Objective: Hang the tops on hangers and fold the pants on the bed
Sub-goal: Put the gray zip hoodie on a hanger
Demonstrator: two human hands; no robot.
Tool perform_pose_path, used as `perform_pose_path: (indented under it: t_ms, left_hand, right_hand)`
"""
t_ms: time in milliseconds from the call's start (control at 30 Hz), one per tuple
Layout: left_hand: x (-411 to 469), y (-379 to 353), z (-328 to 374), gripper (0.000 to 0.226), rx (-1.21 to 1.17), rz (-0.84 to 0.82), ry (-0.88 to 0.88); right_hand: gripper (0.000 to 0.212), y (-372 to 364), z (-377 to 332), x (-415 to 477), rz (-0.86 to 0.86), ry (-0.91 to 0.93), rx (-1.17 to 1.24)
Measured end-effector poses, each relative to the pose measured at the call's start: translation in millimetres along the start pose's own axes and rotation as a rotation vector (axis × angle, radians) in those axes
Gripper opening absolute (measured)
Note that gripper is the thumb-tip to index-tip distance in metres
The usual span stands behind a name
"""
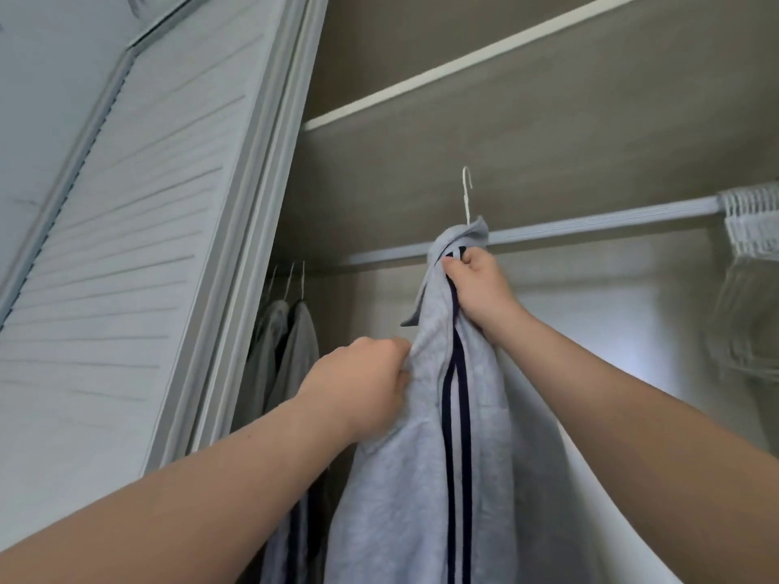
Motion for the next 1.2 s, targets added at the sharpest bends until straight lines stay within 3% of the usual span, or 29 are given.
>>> perform_pose_path:
  t_ms: [100,300,500,567,633,700,767,833,900,1000,1100,1200]
  left_hand:
    - [19.0,-6.5,-0.3,0.007,0.008,-0.032,-0.002]
    - [19.2,-26.8,-12.5,0.027,0.044,-0.068,0.029]
    - [10.4,-33.1,-19.6,0.026,0.014,-0.062,0.017]
    - [8.4,-31.3,-17.7,0.020,-0.078,-0.040,0.015]
    - [4.4,-33.4,-15.4,0.027,-0.335,-0.048,0.055]
    - [-0.7,-39.7,-0.6,0.033,-0.707,-0.113,0.052]
    - [-4.5,-43.9,16.4,0.049,-0.798,-0.217,-0.030]
    - [-10.2,-53.1,21.2,0.068,-0.631,-0.309,-0.040]
    - [-17.7,-63.8,14.6,0.071,-0.366,-0.406,0.025]
    - [-31.4,-74.9,7.6,0.051,-0.145,-0.507,0.067]
    - [-42.0,-77.5,0.2,0.032,-0.080,-0.543,0.081]
    - [-51.6,-79.2,-11.9,0.022,-0.034,-0.567,0.104]
  right_hand:
    - [0.037,-7.9,15.9,21.6,-0.024,-0.077,0.045]
    - [0.034,-22.2,73.1,30.5,-0.065,-0.301,0.088]
    - [0.034,-39.8,79.2,26.5,-0.140,-0.331,0.151]
    - [0.036,-36.4,74.3,22.8,-0.150,-0.344,0.154]
    - [0.036,-31.7,67.2,15.5,-0.172,-0.332,0.081]
    - [0.039,-31.4,56.9,0.2,-0.225,-0.290,-0.069]
    - [0.046,-36.7,47.1,-21.9,-0.284,-0.231,-0.242]
    - [0.053,-43.9,41.6,-46.2,-0.335,-0.167,-0.430]
    - [0.052,-47.9,38.3,-61.9,-0.339,-0.087,-0.590]
    - [0.048,-42.7,26.5,-66.4,-0.212,0.058,-0.719]
    - [0.057,-45.1,22.8,-61.8,-0.164,0.062,-0.724]
    - [0.038,-61.4,28.0,-56.5,-0.206,0.024,-0.682]
Point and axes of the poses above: each hand's wrist, its own x-axis towards the middle knuckle, its own y-axis out of the back of the hand, z = x × y, the point moved 8 cm from there along x, towards the middle knuckle, and after that the axes turned 13 degrees about -y, right-handed, at the moved point
